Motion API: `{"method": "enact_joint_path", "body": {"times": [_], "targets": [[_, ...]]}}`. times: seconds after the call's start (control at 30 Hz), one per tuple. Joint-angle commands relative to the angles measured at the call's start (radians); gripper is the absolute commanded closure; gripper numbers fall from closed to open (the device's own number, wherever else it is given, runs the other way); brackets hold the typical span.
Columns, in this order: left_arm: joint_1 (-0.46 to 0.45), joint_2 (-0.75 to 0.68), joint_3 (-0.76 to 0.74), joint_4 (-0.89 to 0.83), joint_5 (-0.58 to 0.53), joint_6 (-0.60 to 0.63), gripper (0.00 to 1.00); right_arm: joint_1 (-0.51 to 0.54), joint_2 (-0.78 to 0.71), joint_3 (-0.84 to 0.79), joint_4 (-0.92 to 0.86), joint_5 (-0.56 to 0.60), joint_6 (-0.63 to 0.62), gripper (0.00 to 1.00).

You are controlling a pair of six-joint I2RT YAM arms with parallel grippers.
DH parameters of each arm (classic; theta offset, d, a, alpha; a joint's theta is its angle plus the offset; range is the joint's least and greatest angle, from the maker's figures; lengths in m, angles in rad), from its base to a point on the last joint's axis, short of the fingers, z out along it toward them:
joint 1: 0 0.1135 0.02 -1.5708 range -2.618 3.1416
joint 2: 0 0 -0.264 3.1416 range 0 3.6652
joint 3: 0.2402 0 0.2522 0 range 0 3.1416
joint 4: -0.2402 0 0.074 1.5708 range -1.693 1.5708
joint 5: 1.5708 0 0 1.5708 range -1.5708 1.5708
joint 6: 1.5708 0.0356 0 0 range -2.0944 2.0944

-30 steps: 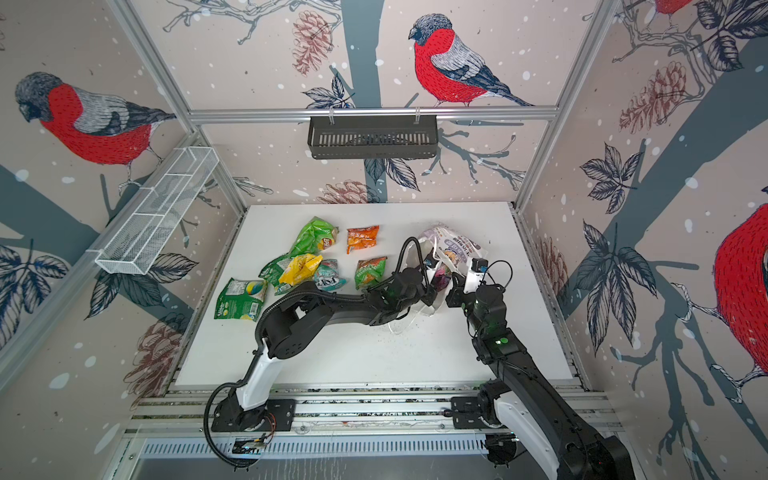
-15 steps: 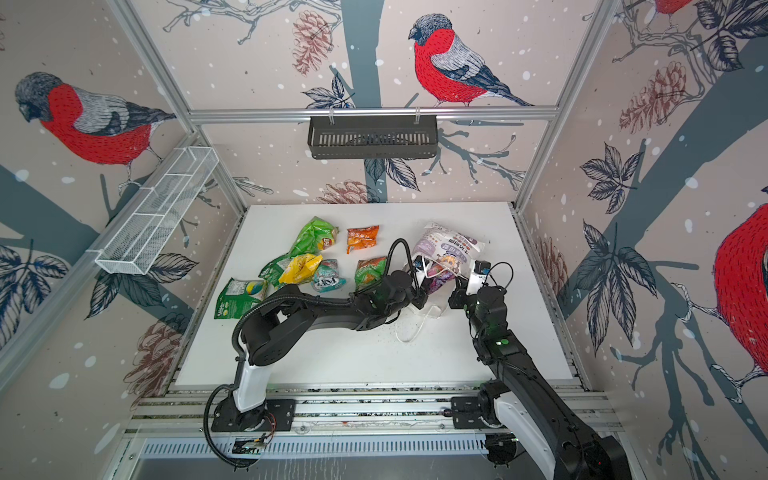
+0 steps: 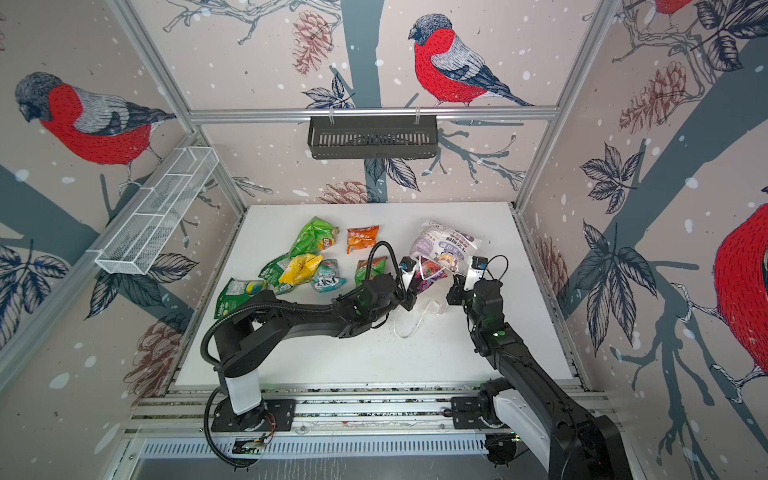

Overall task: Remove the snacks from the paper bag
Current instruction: 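Lift the Fox's bag out with left gripper while right gripper tilts bag, then carry the Fox's bag toward the snacks while the right gripper releases the bag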

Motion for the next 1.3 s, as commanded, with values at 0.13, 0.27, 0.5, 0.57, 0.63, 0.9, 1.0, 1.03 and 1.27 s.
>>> {"method": "enact_joint_path", "body": {"times": [0.13,0.27,0.5,0.57,0.63,0.9,1.0,1.03,1.27], "targets": [[0.003,-0.12,-0.066,0.129,-0.083,0.036,1.0,-0.001,0.095,0.068,0.078,0.029,0.017,1.0],[0.006,-0.185,-0.101,0.122,-0.128,0.045,1.0,-0.001,0.149,0.107,0.091,0.014,0.015,1.0],[0.021,-0.281,-0.162,0.087,-0.175,0.021,1.0,-0.003,0.2,0.133,0.122,0.0,0.0,1.0],[0.035,-0.316,-0.191,0.084,-0.173,-0.004,1.0,-0.002,0.214,0.142,0.132,-0.005,-0.001,1.0],[0.051,-0.353,-0.218,0.074,-0.175,-0.029,1.0,-0.002,0.234,0.154,0.143,-0.013,-0.002,1.0],[0.101,-0.467,-0.285,0.014,-0.207,-0.059,1.0,-0.003,0.31,0.186,0.201,-0.042,0.016,1.0],[0.11,-0.494,-0.297,-0.002,-0.217,-0.062,1.0,-0.002,0.33,0.196,0.211,-0.054,0.026,1.0],[0.113,-0.5,-0.299,-0.01,-0.217,-0.065,1.0,-0.003,0.336,0.199,0.215,-0.059,0.027,1.0],[0.115,-0.538,-0.312,-0.052,-0.224,-0.064,1.0,-0.003,0.339,0.206,0.22,-0.06,0.033,1.0]]}}
